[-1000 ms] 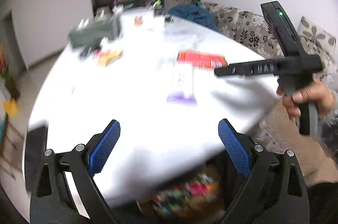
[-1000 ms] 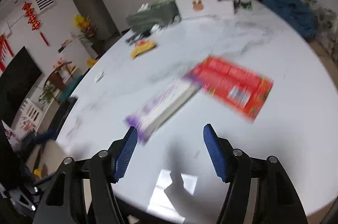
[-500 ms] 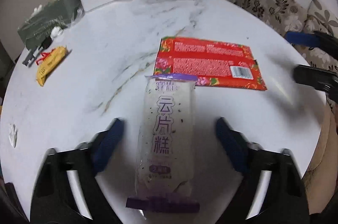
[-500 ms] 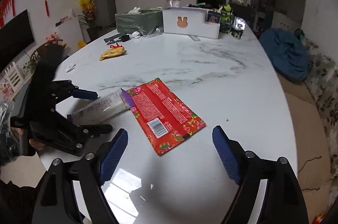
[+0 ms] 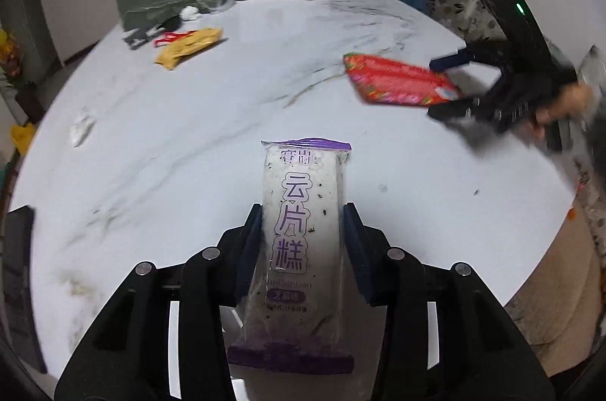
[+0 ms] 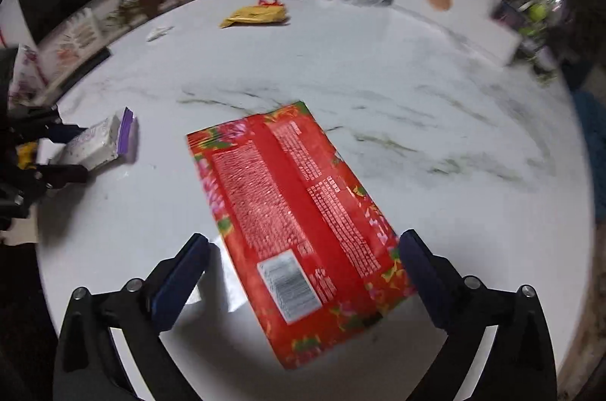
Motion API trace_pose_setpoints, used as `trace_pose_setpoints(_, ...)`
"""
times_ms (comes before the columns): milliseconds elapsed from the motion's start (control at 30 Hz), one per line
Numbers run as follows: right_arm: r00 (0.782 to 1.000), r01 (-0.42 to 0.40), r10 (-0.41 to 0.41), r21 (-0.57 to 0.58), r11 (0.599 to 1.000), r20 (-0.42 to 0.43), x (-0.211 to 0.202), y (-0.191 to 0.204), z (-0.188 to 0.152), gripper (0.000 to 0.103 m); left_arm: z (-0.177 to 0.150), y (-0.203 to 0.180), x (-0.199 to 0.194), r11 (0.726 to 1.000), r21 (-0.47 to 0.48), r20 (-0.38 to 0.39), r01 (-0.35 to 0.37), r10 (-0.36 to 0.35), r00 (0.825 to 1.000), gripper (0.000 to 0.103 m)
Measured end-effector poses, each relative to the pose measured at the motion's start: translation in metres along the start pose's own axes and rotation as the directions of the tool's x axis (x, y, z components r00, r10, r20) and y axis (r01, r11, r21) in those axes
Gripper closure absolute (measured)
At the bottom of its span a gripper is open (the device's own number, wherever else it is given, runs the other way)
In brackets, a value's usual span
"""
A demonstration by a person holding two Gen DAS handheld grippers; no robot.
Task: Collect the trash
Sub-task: 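Grasp the white cake package with the left tool while the right tool grasps the red snack bag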
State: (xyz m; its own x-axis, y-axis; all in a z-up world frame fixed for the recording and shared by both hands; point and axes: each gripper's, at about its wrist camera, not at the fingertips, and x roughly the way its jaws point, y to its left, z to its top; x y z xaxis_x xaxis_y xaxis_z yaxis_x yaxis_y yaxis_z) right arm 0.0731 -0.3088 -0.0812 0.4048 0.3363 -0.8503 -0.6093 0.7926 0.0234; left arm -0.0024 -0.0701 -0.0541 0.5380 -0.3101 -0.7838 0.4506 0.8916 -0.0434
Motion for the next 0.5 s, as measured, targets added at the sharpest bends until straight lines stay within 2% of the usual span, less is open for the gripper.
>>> trace_pose_setpoints(100, 0.999, -0.009, 0.009, -0.004, 1.000, -0.033, 0.003, -0.003, 0.007, 0.005, -0.002, 0.005, -0.002, 1.000, -0.016, 0.009, 0.001, -0.001, 1.000, 0.061)
trace_pose_setpoints(167, 0.999, 0.013, -0.011, 0.032, 0.999, -0.045, 0.002, -0.001, 0.009, 0.013, -0.003, 0.006, -0.003, 1.000, -0.030, 0.010, 0.006, -0.006, 1.000, 0.061)
trace_pose_setpoints(233, 0.999, 0.017, -0.016, 0.053, 0.998, -0.031, -0.004, 0.007, 0.009, 0.045, 0.000, 0.006, 0.000, 0.999, -0.037, 0.009, -0.005, 0.005, 1.000, 0.061)
trace_pose_setpoints(267, 1.000, 0.021, -0.020, 0.076, 0.997, -0.021, -0.008, 0.011, 0.008, 0.070, -0.001, 0.005, -0.001, 0.999, -0.034, 0.008, -0.021, 0.021, 1.000, 0.061)
trace_pose_setpoints(300, 0.999, 0.046, -0.044, 0.105, 0.993, -0.023, -0.009, 0.011, 0.008, 0.076, -0.001, 0.003, 0.000, 0.999, -0.031, 0.006, -0.040, 0.041, 0.999, 0.061)
trace_pose_setpoints(367, 0.994, 0.113, -0.112, 0.194, 0.974, -0.015, -0.010, 0.017, 0.006, 0.080, -0.001, -0.001, 0.001, 0.997, -0.022, 0.006, -0.076, 0.076, 0.997, 0.061)
trace_pose_setpoints(433, 0.986, 0.164, -0.168, 0.215, 0.963, -0.001, -0.012, 0.027, 0.003, 0.087, -0.001, 0.000, 0.001, 0.995, -0.047, 0.008, -0.084, 0.085, 0.996, 0.061)
trace_pose_setpoints(500, 0.982, 0.173, -0.186, 0.255, 0.951, 0.027, -0.017, 0.035, -0.002, 0.090, -0.002, 0.000, 0.001, 0.993, -0.063, 0.012, -0.099, 0.100, 0.995, 0.061)
